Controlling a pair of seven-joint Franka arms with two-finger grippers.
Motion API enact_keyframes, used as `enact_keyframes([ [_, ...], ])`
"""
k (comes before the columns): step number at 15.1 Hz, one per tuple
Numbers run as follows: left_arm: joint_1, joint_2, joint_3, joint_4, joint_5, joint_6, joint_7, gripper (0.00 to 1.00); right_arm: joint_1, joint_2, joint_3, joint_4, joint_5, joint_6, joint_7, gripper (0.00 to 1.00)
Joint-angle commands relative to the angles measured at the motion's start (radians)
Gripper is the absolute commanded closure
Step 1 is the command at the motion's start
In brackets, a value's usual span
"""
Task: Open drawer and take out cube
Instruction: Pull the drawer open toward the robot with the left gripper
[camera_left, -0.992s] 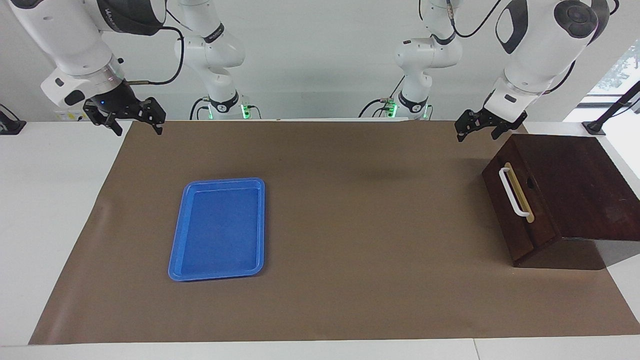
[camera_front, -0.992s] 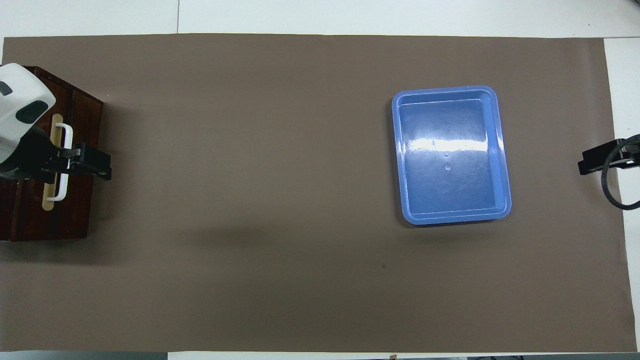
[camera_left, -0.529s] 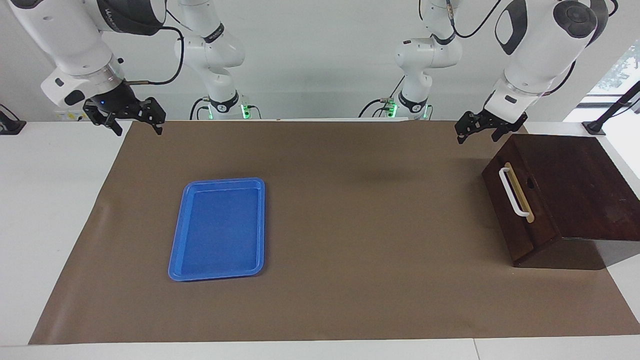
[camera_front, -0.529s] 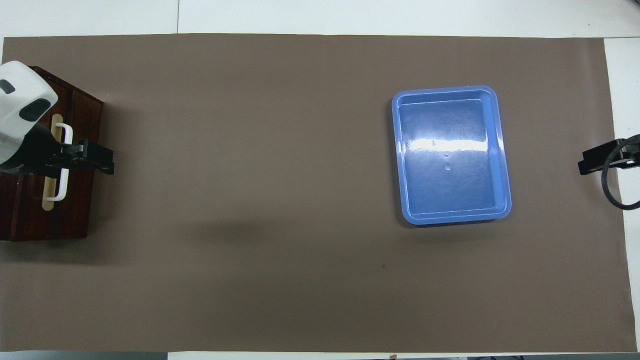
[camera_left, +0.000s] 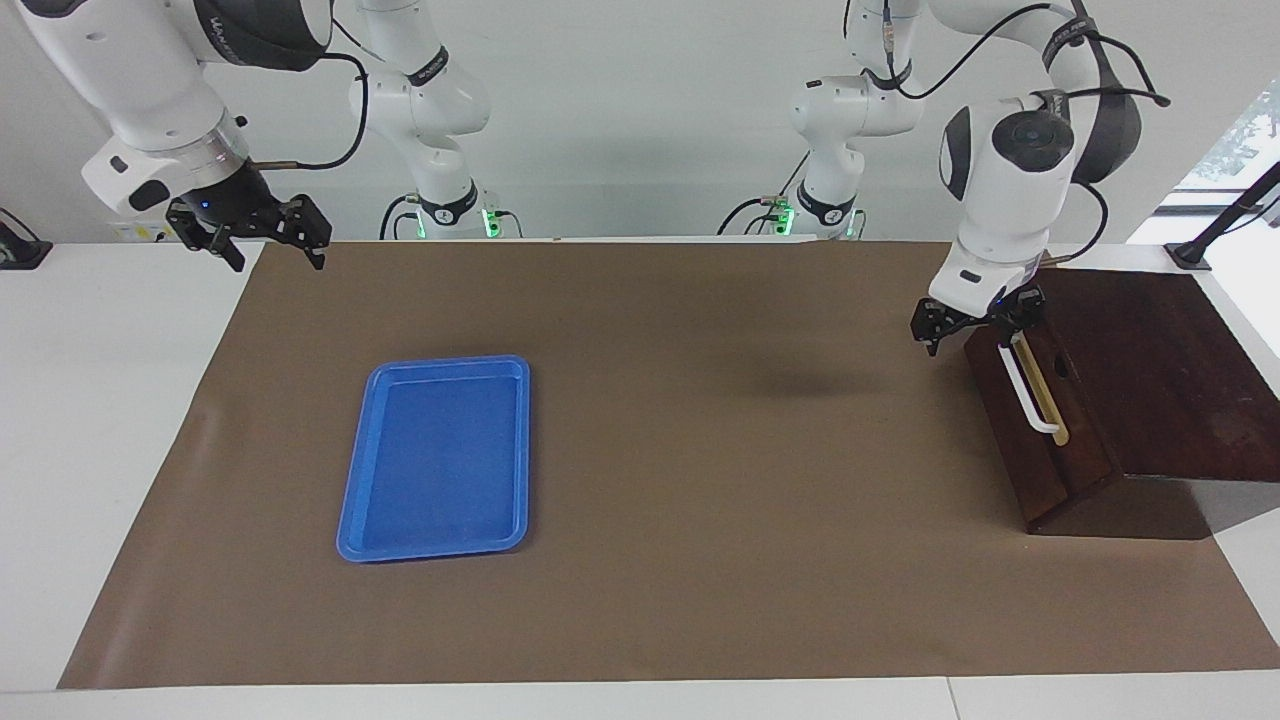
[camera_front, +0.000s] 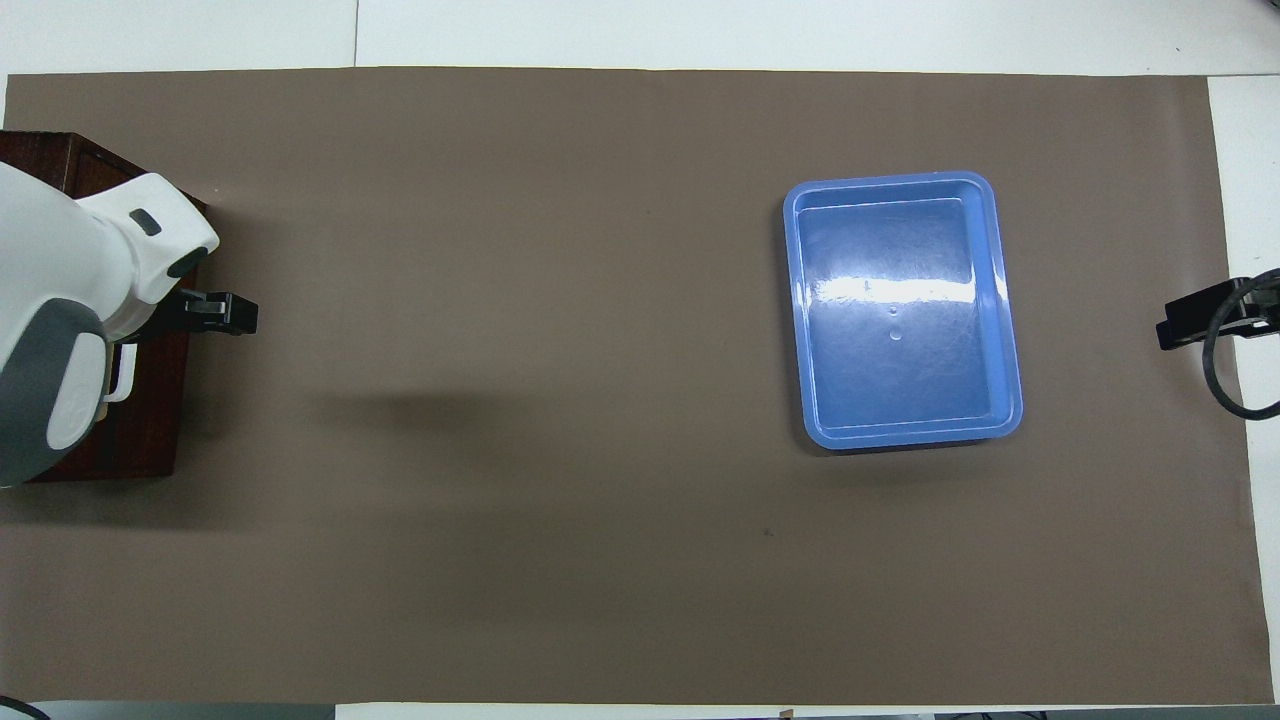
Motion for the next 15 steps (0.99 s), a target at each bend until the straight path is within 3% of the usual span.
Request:
enact_keyframes([
  [1, -0.003, 0.048, 0.014, -0.054, 0.106, 0.117, -0.001, 0.00, -0.004, -0.021, -0.003, -0.023, 0.008, 0.004, 0.006, 0.00],
  [7, 0.102, 0.067, 0.014, -0.097, 0.138, 0.260, 0.125, 0.00, -0.013, -0.023, -0.003, -0.027, 0.008, 0.001, 0.015, 0.00],
  [15, 0.104, 0.070, 0.012, -0.168, 0.137, 0.361, 0.102, 0.00, -0.013, -0.026, -0.003, -0.035, 0.008, -0.004, 0.007, 0.00],
])
